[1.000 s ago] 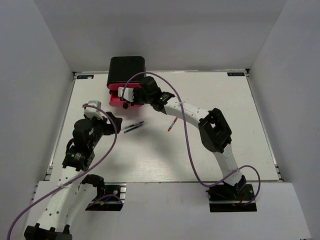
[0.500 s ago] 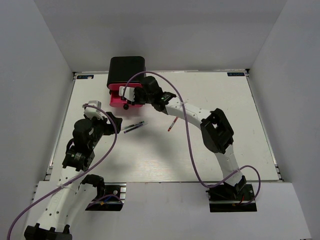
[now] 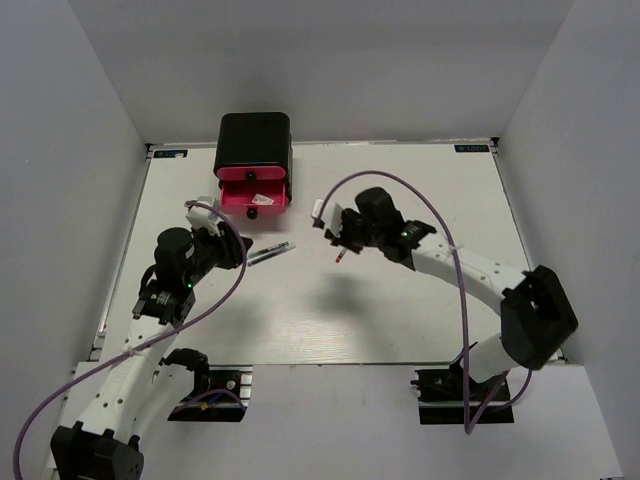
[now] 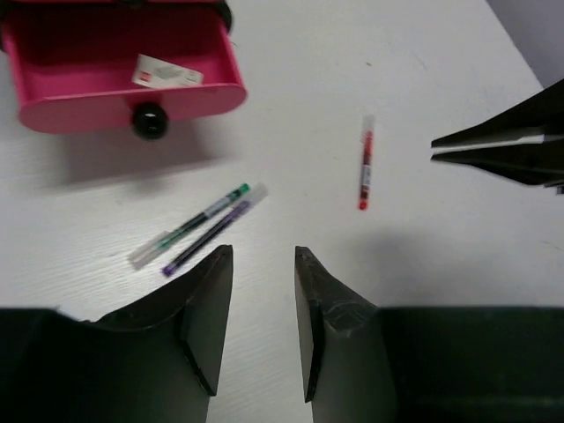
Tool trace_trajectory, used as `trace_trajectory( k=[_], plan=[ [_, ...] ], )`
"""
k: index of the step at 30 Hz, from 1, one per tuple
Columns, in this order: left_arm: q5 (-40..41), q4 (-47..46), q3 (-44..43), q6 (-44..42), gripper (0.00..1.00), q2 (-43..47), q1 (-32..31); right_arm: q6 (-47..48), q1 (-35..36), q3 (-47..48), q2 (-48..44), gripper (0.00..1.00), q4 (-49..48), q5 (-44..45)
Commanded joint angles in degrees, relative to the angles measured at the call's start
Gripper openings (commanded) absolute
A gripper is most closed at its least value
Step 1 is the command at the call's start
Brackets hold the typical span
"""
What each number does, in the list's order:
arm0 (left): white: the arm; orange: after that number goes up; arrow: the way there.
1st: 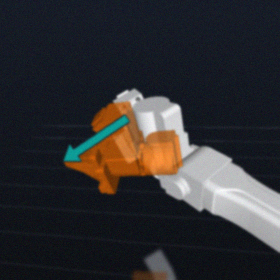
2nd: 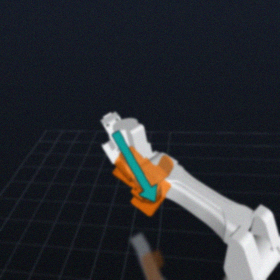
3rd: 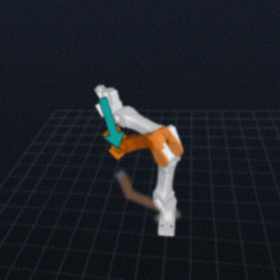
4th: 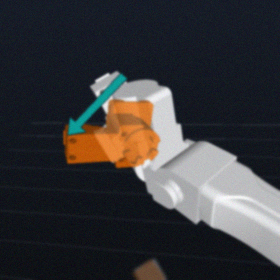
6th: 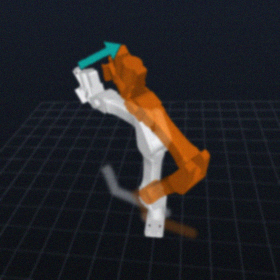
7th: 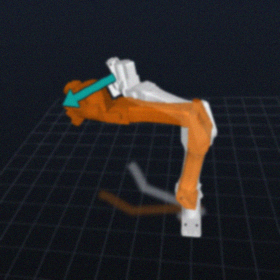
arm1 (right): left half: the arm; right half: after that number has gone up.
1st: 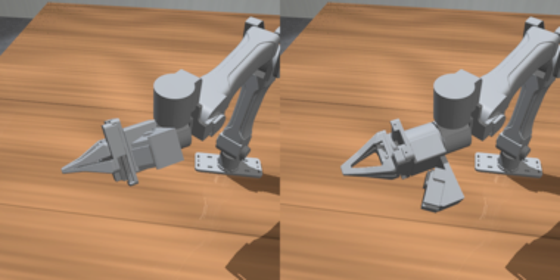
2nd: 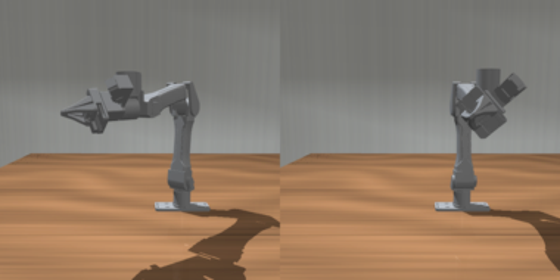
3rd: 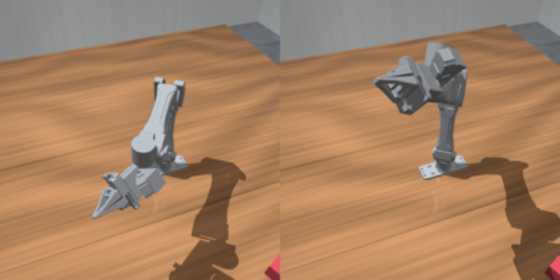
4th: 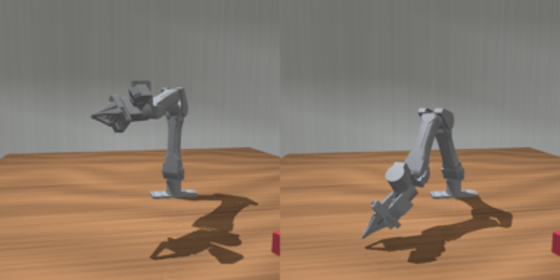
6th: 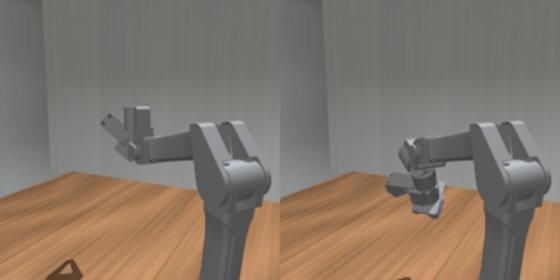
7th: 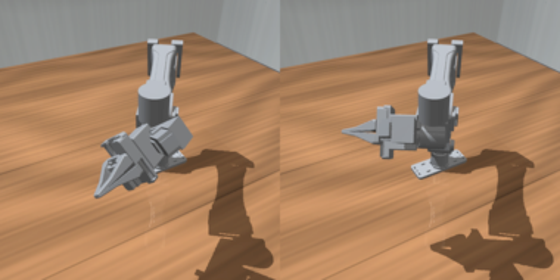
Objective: Sort the stationery into containers
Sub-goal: Place the stationery in the drawer, then close the drawer in the storage box.
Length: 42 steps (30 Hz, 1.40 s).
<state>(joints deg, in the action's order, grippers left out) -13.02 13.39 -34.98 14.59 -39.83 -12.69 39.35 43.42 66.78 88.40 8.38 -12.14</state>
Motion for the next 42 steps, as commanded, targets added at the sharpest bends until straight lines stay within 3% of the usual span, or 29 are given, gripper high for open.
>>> trace_trajectory(
  k=[1, 2, 5, 7, 9, 11, 12, 13, 14, 17, 19, 21, 22, 23, 25, 27, 32, 38, 42],
  plan=[
    [-10.3, -3.4, -1.1, -0.9, 0.43, -3.7, 0.3, -15.5, -2.5, -11.8, -9.2, 0.23, -5.1, 2.3],
    [-12.0, -4.8, -1.1, -0.3, 0.42, -6.5, 0.3, -16.7, -3.8, -13.3, -10.9, 0.26, -6.8, 1.9],
    [-18.0, -8.4, -1.1, 1.8, 0.42, -11.0, -1.0, -18.9, -6.8, -18.5, -18.0, 0.57, -9.2, 7.4],
    [-20.0, -10.6, -1.1, 4.9, 0.42, -14.8, -1.0, -22.6, -9.4, -20.3, -21.2, 0.69, -9.1, 11.5],
    [-19.5, -13.2, -1.1, 6.1, 0.45, -16.8, -2.9, -26.1, -10.8, -21.3, -22.6, 0.69, -9.0, 11.0],
    [-18.8, -13.7, -1.7, 6.6, 0.48, -19.8, -4.5, -27.7, -14.0, -25.8, -24.8, 0.61, -11.8, 7.6],
    [-17.7, -13.2, -2.3, 6.6, 0.50, -20.7, -5.1, -28.0, -16.2, -28.1, -25.5, 0.53, -13.5, 6.8],
    [-17.0, -12.5, -2.8, 6.1, 0.52, -21.6, -5.8, -28.3, -16.5, -28.3, -25.8, 0.53, -13.5, 5.9],
    [-16.2, -11.9, -3.6, 6.1, 0.54, -22.1, -6.4, -28.5, -17.1, -28.3, -26.5, 0.44, -13.3, 5.6],
    [-12.4, -10.6, -4.1, 6.1, 0.64, -23.3, -8.3, -29.0, -19.4, -28.6, -27.6, 0.32, -13.4, 3.6],
    [-6.3, -9.3, -4.1, 7.7, 0.64, -25.3, -9.1, -29.0, -20.3, -29.2, -28.4, 0.32, -13.7, 3.1],
    [1.6, -8.7, -4.1, 11.6, 0.56, -26.4, -9.1, -28.8, -21.1, -29.8, -28.9, 0.32, -13.8, 2.0],
    [4.2, -8.7, -4.1, 13.2, 0.35, -27.0, -9.1, -29.0, -21.5, -30.0, -29.1, 0.32, -13.8, 1.6],
    [8.1, -8.7, -3.5, 16.8, 0.28, -27.1, -9.1, -29.2, -22.2, -30.1, -29.1, 0.32, -13.8, 1.2],
    [10.6, -11.1, -1.6, 20.4, 0.20, -27.1, -7.7, -29.2, -22.6, -30.4, -29.8, 0.32, -13.7, -0.2],
    [15.7, -11.1, -0.9, 24.3, 0.19, -26.5, -7.7, -29.1, -23.3, -30.8, -30.5, 0.32, -14.1, -0.4],
    [21.1, -10.6, -0.3, 29.4, 0.35, -27.3, -6.6, -27.9, -23.5, -31.7, -31.7, 0.32, -15.0, -0.9],
    [21.7, -10.6, -2.0, 36.1, 0.54, -33.2, -3.7, -26.7, -23.5, -32.3, -31.6, 0.32, -15.2, -1.7],
    [21.7, -13.0, -2.5, 39.6, 0.57, -35.9, -1.6, -26.1, -23.5, -32.4, -31.7, 0.32, -15.6, -1.7]
  ],
)
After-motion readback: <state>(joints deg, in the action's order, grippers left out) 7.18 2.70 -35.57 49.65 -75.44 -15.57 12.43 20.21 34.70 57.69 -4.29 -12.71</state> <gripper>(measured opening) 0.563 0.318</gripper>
